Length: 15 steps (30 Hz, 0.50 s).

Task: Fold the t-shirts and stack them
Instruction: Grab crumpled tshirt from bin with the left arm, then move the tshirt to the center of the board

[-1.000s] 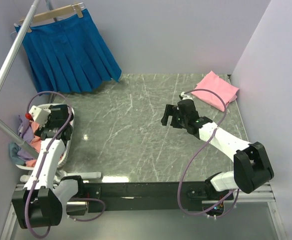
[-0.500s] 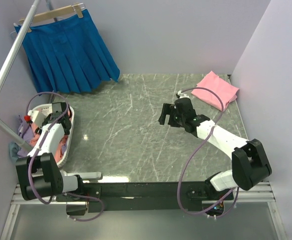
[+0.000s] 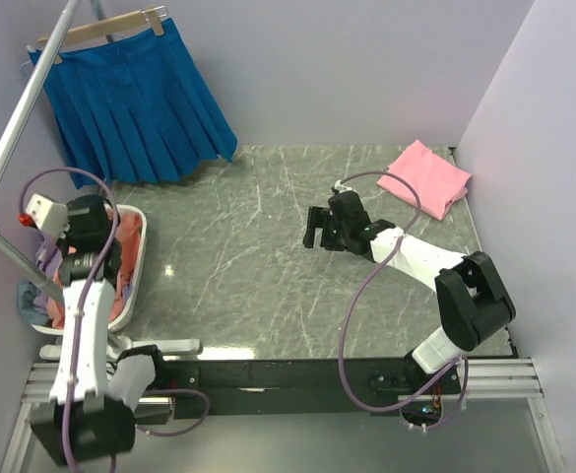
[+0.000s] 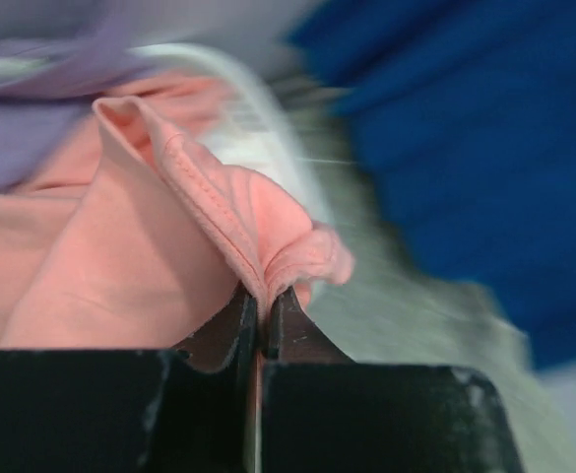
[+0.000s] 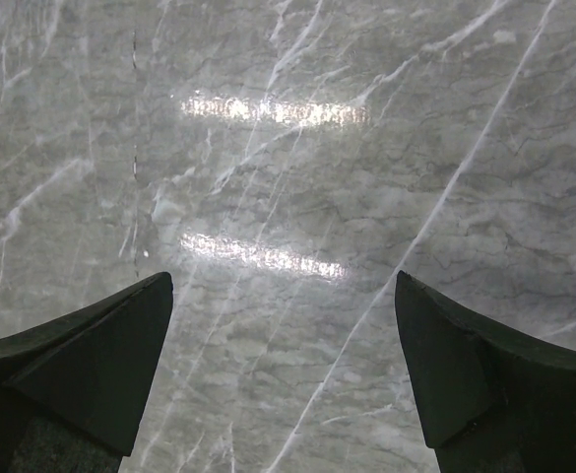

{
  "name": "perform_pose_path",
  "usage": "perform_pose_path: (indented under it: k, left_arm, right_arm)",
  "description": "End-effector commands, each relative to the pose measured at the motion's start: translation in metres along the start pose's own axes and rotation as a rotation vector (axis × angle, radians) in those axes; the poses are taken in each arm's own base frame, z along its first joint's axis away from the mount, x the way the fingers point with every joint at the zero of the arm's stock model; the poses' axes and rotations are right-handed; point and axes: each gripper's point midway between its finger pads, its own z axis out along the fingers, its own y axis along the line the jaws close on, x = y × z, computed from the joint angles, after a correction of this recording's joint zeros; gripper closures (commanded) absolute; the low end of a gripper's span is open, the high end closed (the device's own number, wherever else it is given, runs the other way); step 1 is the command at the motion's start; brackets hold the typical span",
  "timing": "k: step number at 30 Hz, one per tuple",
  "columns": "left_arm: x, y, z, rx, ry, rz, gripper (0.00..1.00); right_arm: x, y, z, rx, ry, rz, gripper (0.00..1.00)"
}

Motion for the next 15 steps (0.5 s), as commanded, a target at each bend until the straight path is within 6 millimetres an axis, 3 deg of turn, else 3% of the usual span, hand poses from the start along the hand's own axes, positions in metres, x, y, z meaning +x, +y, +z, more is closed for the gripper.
perform_pose_path:
  k: [1, 2, 4, 5, 7, 8, 10, 11, 13, 14, 15]
  left_arm:
    - [-0.042, -0.104, -0.074, 0.586, 0.011, -0.032, 0.99]
    - [-0.031, -0.124, -0.097, 0.742, 0.092, -0.005, 0.99]
    - [-0.024, -0.146, -0.121, 0.892, 0.169, 0.025, 0.99]
    - [-0.013, -0.162, -0.145, 1.030, 0.236, 0.060, 0.99]
    - [0.003, -0.176, -0.160, 1.115, 0.286, 0.110, 0.99]
    - [0.019, -0.186, -0.179, 1.179, 0.323, 0.147, 0.99]
    - [0.051, -0.197, -0.190, 1.216, 0.363, 0.230, 0.97]
    - [0.075, -0.203, -0.213, 1.274, 0.419, 0.272, 0.98]
    - [0.112, -0.209, -0.217, 1.294, 0.467, 0.337, 0.98]
    - [0.134, -0.211, -0.236, 1.339, 0.515, 0.367, 0.98]
    - [0.148, -0.215, -0.242, 1.365, 0.524, 0.375, 0.98]
  right_arm:
    - [-0.025, 0.013, -0.010, -0.003, -0.082, -0.007, 0.00]
    - [-0.027, 0.012, -0.013, 0.003, -0.095, -0.002, 0.00]
    - [-0.032, 0.007, -0.023, 0.023, -0.134, 0.010, 0.00]
    - [-0.035, 0.006, -0.028, 0.028, -0.152, 0.021, 0.00]
    - [-0.042, 0.000, -0.042, 0.046, -0.205, 0.039, 0.00]
    - [-0.043, -0.001, -0.047, 0.047, -0.223, 0.051, 0.00]
    - [-0.050, -0.004, -0.064, 0.044, -0.280, 0.073, 0.00]
    - [-0.053, -0.004, -0.071, 0.040, -0.300, 0.086, 0.00]
    - [-0.057, -0.004, -0.087, 0.018, -0.342, 0.096, 0.00]
    - [-0.058, -0.003, -0.093, 0.012, -0.355, 0.097, 0.00]
    - [-0.061, -0.004, -0.103, 0.008, -0.377, 0.106, 0.00]
